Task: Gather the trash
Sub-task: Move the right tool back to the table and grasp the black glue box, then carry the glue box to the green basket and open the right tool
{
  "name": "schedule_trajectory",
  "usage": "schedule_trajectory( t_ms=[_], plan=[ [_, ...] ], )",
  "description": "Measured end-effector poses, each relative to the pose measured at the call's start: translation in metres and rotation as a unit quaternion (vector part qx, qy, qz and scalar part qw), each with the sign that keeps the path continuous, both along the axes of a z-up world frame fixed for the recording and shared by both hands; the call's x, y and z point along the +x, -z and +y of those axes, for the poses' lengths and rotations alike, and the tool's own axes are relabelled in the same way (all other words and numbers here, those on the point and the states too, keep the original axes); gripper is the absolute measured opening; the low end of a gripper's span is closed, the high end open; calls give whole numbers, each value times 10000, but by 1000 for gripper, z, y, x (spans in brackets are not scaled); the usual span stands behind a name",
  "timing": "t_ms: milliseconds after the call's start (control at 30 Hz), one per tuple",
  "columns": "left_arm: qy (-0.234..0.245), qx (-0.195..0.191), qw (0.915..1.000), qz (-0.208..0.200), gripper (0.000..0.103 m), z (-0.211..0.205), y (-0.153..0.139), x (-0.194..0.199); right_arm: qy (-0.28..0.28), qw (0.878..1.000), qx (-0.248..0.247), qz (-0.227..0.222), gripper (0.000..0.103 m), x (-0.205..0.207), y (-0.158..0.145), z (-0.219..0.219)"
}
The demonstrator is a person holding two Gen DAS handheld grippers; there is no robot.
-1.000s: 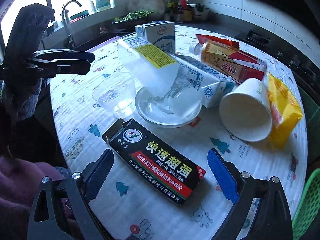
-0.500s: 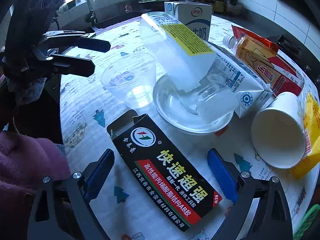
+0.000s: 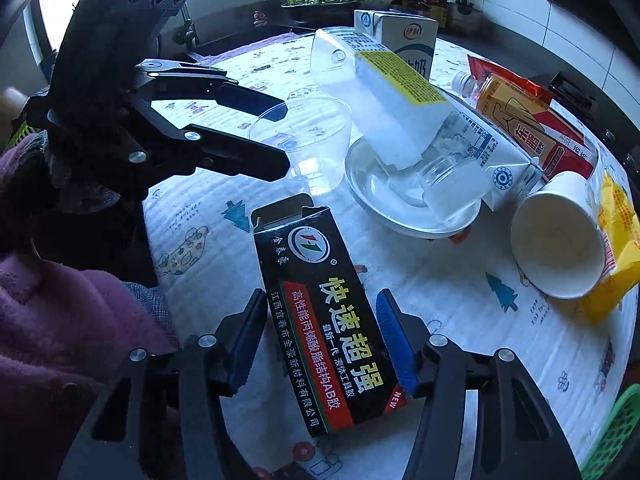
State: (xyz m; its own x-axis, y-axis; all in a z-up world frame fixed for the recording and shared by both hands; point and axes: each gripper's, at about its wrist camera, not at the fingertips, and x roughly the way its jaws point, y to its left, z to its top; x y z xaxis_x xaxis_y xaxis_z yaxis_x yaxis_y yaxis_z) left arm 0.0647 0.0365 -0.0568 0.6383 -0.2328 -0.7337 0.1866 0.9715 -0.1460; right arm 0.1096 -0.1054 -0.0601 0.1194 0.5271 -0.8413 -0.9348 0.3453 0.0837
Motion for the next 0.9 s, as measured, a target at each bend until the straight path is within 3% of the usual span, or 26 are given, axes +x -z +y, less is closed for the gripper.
schedule_trajectory(
  t_ms=[100, 167, 367, 567, 700, 900],
  plan=[
    [-49, 3, 10000, 0, 74, -1, 2, 4, 15, 9999, 140, 59, 65, -2, 2, 0],
    [-62, 1, 10000, -5, 74, -2, 3, 6, 32, 9998, 183, -5, 65, -8, 4, 1],
    [-61, 118, 9999, 11, 74, -8, 9, 9, 242, 9994, 240, 3, 49, -14, 1, -4],
    [-137, 80, 9999, 2, 72, -8, 11, 11, 491, 9983, 314, 67, 46, -20, 0, -21],
    [-166, 50, 9998, -35, 61, -9, 11, 12, 764, 9962, 398, 112, 45, -24, -2, -34],
    [-129, 116, 9997, -150, 59, -14, 8, 2, 1296, 9890, 679, 210, 45, -35, -9, -57]
  ],
)
